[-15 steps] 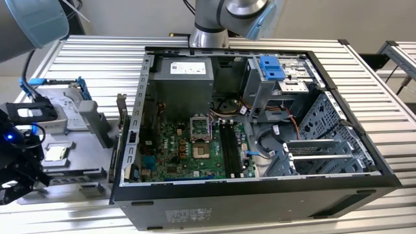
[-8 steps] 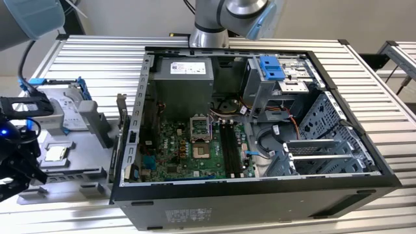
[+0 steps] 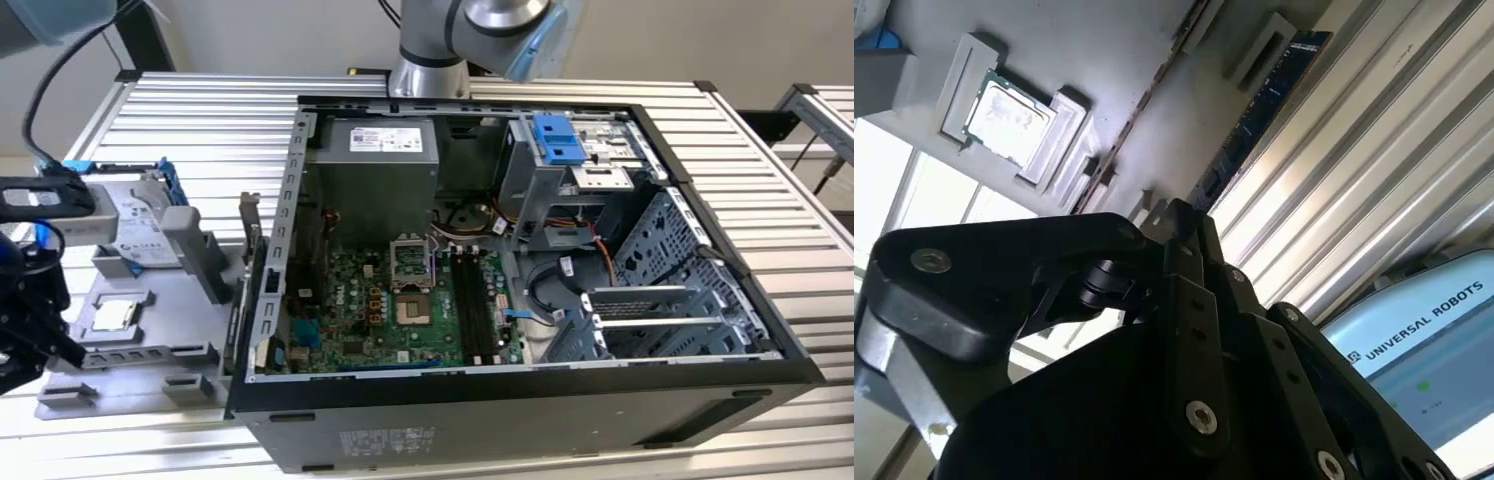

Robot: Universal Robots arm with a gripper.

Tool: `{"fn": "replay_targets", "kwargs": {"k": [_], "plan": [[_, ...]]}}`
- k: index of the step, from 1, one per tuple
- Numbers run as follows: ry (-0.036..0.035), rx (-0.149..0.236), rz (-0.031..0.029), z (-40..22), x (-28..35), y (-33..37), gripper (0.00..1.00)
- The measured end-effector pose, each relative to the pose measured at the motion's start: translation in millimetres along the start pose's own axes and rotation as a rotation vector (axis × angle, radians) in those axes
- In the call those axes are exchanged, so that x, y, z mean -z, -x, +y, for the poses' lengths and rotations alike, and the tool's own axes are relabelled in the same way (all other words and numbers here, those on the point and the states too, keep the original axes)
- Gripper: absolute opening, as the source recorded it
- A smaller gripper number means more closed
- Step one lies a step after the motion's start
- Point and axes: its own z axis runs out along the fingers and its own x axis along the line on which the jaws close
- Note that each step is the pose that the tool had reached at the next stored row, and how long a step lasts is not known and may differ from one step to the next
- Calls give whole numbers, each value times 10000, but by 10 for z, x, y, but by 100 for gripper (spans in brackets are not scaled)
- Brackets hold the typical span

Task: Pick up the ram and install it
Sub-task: 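Pick up the ram and move it above insertion slot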

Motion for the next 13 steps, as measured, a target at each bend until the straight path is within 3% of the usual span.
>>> {"fn": "replay_targets", "kwargs": {"k": [13], "plan": [[-1,0,0,-4,487,15,0]]}}
